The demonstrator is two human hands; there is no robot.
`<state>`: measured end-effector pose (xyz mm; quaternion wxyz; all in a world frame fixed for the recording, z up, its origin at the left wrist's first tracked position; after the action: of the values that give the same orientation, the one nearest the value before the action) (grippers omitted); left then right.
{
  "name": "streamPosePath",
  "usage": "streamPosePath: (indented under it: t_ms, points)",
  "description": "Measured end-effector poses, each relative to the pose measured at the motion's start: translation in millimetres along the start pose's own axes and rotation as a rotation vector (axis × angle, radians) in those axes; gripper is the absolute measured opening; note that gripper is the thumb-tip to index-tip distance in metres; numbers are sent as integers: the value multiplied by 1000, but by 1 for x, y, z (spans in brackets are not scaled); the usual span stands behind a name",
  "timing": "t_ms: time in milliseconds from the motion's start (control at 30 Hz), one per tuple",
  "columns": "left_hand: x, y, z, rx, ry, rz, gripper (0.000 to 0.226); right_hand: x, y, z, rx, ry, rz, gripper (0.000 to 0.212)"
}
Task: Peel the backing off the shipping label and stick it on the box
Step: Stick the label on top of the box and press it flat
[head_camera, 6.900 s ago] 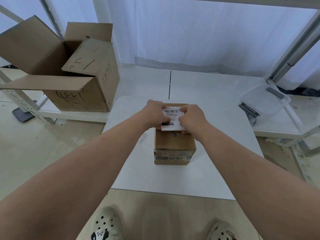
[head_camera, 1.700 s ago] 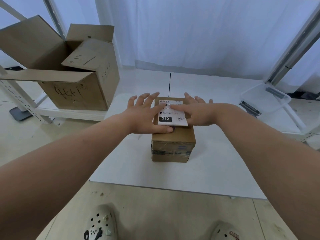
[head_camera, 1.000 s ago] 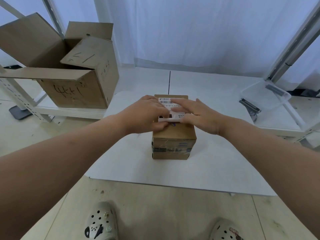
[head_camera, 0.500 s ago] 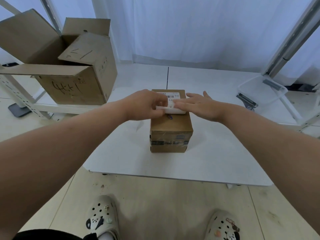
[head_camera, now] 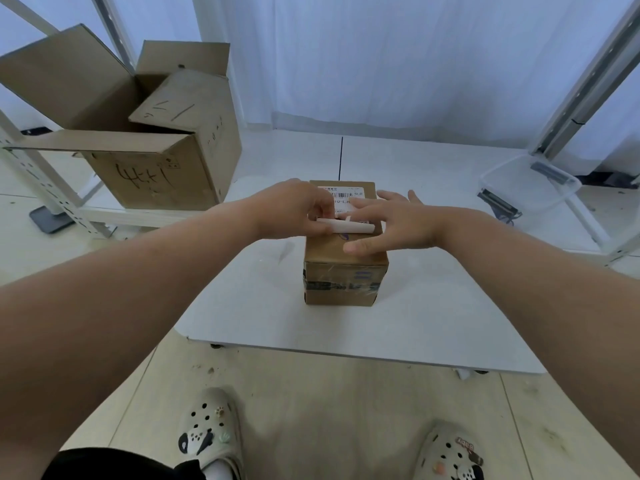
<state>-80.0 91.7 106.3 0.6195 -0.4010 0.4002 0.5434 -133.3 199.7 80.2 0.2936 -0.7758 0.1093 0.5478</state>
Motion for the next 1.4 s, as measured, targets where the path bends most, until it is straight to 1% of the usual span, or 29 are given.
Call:
streamPosePath:
  t_ms: [67, 133, 233, 333, 400, 567, 767, 1000, 1200, 1400]
  points:
    - [0, 0, -1, -11, -11, 6, 16, -9, -4, 0, -10, 15, 88, 53]
    - [-1, -2, -3, -13, -60, 29, 14, -17, -4, -3, -53, 67, 206, 43]
    - [2, -5, -7, -17, -112, 57, 15, -21, -4, -1, -21, 173, 270, 27]
    - [9, -8, -8, 1, -95, 72, 20, -20, -4, -5, -30, 58, 303, 16]
    - [11, -10, -6, 28, -92, 77, 22, -20, -6, -10, -41, -24, 326, 14]
    - [12, -14, -1, 44, -69, 80, 28, -18, -11, -11, -26, -6, 323, 15]
    - [15, -16, 3, 58, -39, 83, 23, -17, -16, -16, -31, -66, 339, 16]
    - [14, -20, 5, 75, -13, 82, 20, -15, -19, -20, -40, -124, 313, 16]
    - [17, -22, 13, 101, -34, 39, 19, -13, -22, -23, -83, -61, 262, 14]
    - [19, -27, 16, 151, 10, 17, 25, -12, -27, -22, -118, 5, 234, 23]
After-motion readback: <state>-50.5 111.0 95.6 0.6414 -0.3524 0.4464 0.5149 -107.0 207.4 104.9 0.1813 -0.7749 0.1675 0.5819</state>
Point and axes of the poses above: each hand's wrist, its own y-axis towards the middle knuckle, its own x-axis out of the palm, z = x × y, the point moved 8 cm from there along y, towards the middle knuckle, and after that the axes turned 4 degrees about -y, right-handed, at the moved point
